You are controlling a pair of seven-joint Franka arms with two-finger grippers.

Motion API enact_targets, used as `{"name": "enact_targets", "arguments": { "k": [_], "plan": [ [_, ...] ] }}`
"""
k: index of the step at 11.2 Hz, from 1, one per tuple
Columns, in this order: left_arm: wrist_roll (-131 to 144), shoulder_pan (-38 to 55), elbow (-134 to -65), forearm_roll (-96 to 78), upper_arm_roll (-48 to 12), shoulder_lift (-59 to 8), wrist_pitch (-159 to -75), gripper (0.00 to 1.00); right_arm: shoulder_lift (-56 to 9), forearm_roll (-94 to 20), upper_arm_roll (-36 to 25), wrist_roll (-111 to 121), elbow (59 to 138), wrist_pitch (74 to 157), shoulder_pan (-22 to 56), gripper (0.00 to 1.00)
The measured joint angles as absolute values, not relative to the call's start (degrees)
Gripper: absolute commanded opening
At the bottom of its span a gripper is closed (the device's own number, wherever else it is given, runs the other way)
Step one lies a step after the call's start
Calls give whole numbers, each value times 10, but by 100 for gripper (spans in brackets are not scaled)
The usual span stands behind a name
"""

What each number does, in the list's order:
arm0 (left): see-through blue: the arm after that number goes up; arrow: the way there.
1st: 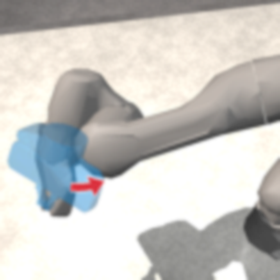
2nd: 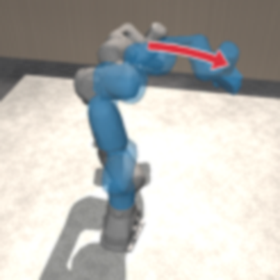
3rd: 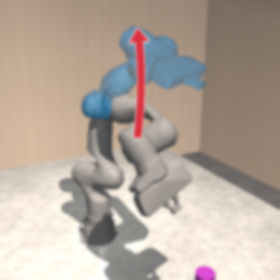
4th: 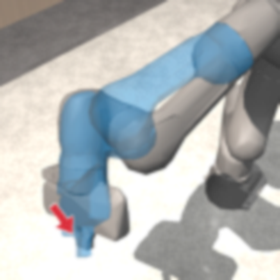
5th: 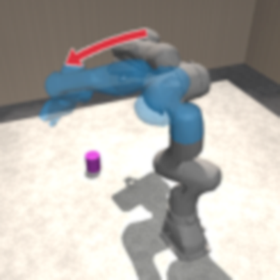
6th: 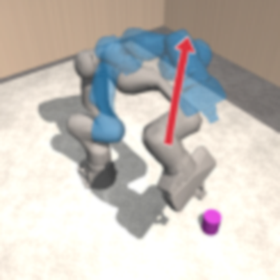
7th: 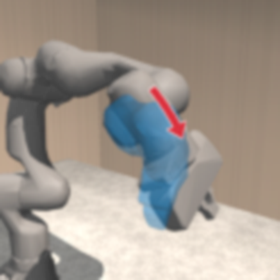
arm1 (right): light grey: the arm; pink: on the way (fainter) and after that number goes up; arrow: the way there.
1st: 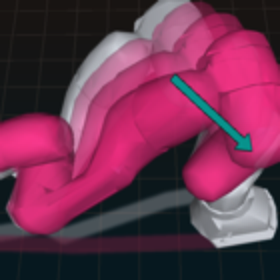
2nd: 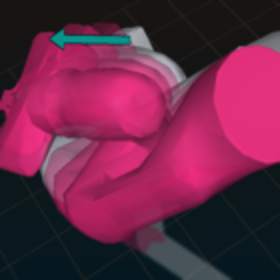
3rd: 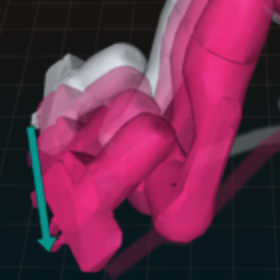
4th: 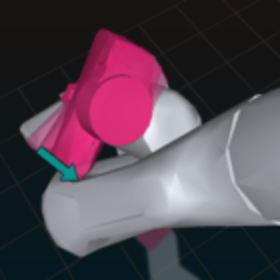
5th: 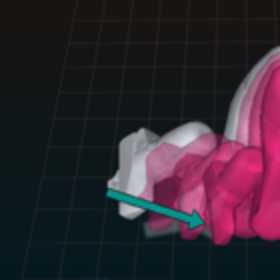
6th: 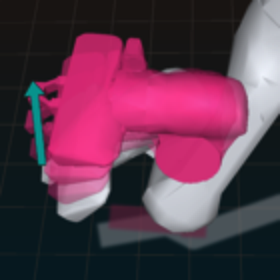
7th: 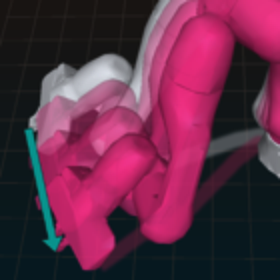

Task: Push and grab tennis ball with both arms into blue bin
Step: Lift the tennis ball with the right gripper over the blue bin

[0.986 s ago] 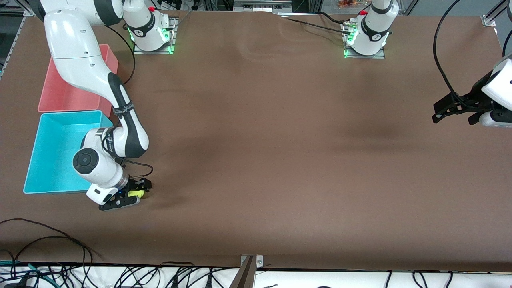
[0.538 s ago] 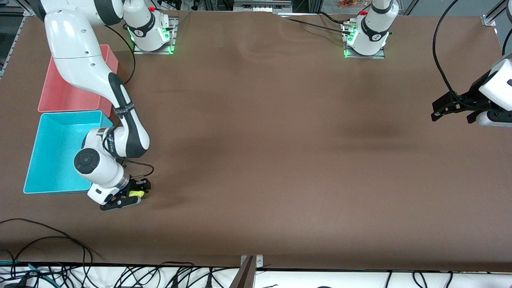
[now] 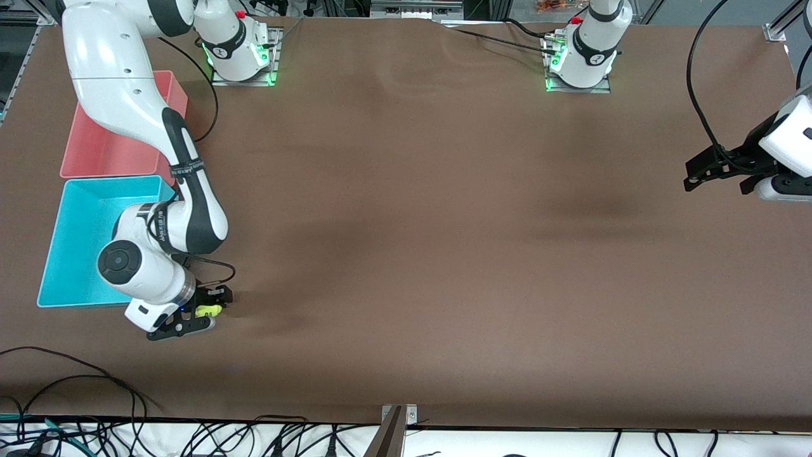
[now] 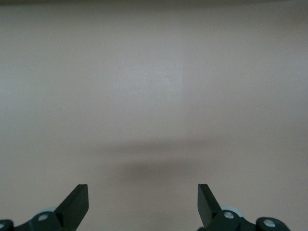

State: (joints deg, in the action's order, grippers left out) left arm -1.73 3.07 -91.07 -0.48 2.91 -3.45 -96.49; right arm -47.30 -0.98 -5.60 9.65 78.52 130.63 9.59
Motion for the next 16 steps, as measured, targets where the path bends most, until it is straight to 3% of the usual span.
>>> {"name": "enact_targets", "arguments": {
  "k": [8, 13, 16],
  "plan": [
    [-18, 30, -912, -5, 30, -35, -965, 100, -409, -10, -79, 97, 684, 1053, 92, 51],
    [-18, 31, -913, -5, 30, -35, -964, 100, -343, -10, -127, 133, 681, 907, 89, 47],
    [-18, 31, -914, -5, 30, -35, -964, 100, -309, -10, -164, 172, 721, 888, 83, 44]
  ]
}}
